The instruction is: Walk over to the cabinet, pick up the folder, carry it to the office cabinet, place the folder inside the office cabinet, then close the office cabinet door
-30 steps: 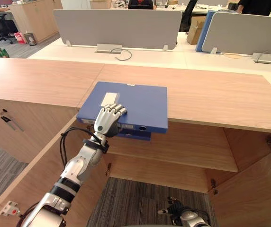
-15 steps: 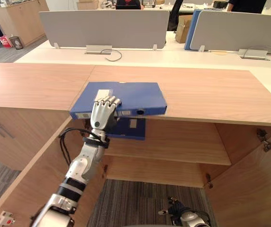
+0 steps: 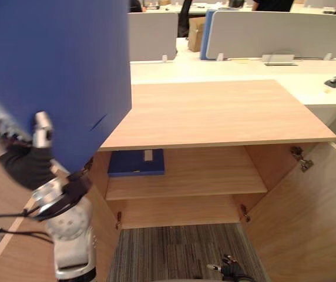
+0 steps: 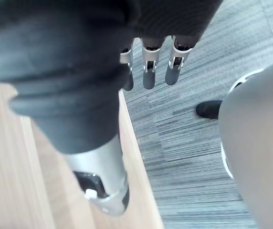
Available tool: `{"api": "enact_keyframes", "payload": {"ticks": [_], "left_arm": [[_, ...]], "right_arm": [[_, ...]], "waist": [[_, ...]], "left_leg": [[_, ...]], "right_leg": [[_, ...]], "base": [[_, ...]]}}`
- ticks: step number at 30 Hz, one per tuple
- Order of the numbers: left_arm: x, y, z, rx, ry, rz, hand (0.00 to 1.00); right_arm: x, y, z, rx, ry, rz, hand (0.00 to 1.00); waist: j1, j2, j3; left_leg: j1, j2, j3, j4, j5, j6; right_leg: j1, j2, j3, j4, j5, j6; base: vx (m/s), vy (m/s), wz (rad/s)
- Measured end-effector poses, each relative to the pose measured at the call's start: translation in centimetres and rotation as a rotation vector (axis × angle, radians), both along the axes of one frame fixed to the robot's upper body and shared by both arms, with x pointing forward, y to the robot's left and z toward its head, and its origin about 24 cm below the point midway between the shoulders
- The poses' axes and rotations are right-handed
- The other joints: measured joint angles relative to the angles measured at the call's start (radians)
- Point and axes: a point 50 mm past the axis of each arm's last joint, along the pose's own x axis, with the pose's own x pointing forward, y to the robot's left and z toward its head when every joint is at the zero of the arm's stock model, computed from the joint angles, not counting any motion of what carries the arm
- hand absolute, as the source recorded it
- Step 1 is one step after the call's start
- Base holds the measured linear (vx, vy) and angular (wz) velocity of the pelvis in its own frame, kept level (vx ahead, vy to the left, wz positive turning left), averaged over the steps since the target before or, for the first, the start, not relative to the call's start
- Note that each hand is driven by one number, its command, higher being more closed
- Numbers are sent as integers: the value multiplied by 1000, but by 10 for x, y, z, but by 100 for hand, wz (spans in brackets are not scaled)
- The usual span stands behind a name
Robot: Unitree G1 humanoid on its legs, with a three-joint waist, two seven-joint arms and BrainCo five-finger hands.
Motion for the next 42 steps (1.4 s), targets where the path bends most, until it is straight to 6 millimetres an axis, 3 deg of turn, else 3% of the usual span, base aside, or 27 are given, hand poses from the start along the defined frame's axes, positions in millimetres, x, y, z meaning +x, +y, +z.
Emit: {"api": "enact_keyframes", "payload": {"ticks": [3,4,7,8,11,13,14,15,19,23,27,31,42], "left_arm": [[-17,13,-2,-111,-114,-48,100],[-21,15,-4,-147,-141,-72,100],[-24,18,-11,-205,-139,-117,100],[-23,17,-13,-205,-122,-138,100],[-23,17,-14,-188,-103,-155,100],[-23,17,-15,-168,-88,-170,100],[-23,17,-15,-165,-84,-175,100],[-21,15,-16,-155,-69,-195,100],[-12,4,-15,-116,-36,-279,100],[14,-20,-14,36,59,-393,100],[31,-46,-18,153,138,-517,100],[34,-61,-19,208,159,-610,100],[41,-71,-27,198,208,-685,100]], "right_arm": [[-3,-2,14,20,-117,-137,0],[4,-4,24,14,-187,-179,0],[50,-13,72,-48,-480,-194,0],[67,-16,98,-68,-618,-196,0],[89,-24,155,-113,-896,-193,0],[101,-32,207,-164,-1141,-153,0],[103,-33,219,-175,-1193,-137,0],[108,-35,246,-207,-1319,-83,0],[126,-42,291,-235,-1518,14,0],[158,-33,334,-73,-1663,260,0],[178,-1,362,125,-1686,561,0],[190,21,371,277,-1616,761,0],[207,51,368,416,-1445,909,0]], "waist": [[-6,3,-3],[-7,4,-5],[-7,10,-7],[-11,10,-7],[-13,10,-7],[-5,9,-7],[-4,9,-7],[-4,9,-6],[-4,5,-4],[-3,5,-5],[-2,5,-6],[3,4,-6],[25,-23,-20]], "left_leg": [[1,1,21,1,-5,-1],[1,1,29,1,-6,-2],[-1,1,64,1,-7,-2],[1,2,69,1,-8,-2],[2,2,73,1,-9,-1],[5,2,86,8,-17,2],[6,2,90,12,-20,3],[10,1,102,17,-24,4],[18,-3,116,18,-28,6],[15,-3,118,20,-28,6],[-4,0,119,22,-27,4],[0,-1,119,18,-26,5],[-2,-14,119,20,-18,12]], "right_leg": [[-9,4,14,0,1,0],[-17,6,24,0,1,0],[-41,12,60,0,15,-8],[-42,14,63,0,16,-7],[-44,15,68,0,18,-7],[-45,17,89,0,22,-5],[-45,17,91,0,22,-4],[-45,17,99,0,25,-4],[-44,15,113,0,28,-2],[-48,15,115,0,29,-2],[-66,18,116,3,37,-3],[-64,18,116,6,42,4],[-64,4,116,1,53,9]], "base": [[-19,35,-22],[-24,35,-30],[-10,32,-34],[5,21,-15],[4,30,-6],[-1,51,-17],[-16,55,-24],[-15,36,-19],[-35,39,-13],[-15,10,-2],[8,4,-1],[22,35,-2],[-50,36,0]]}}
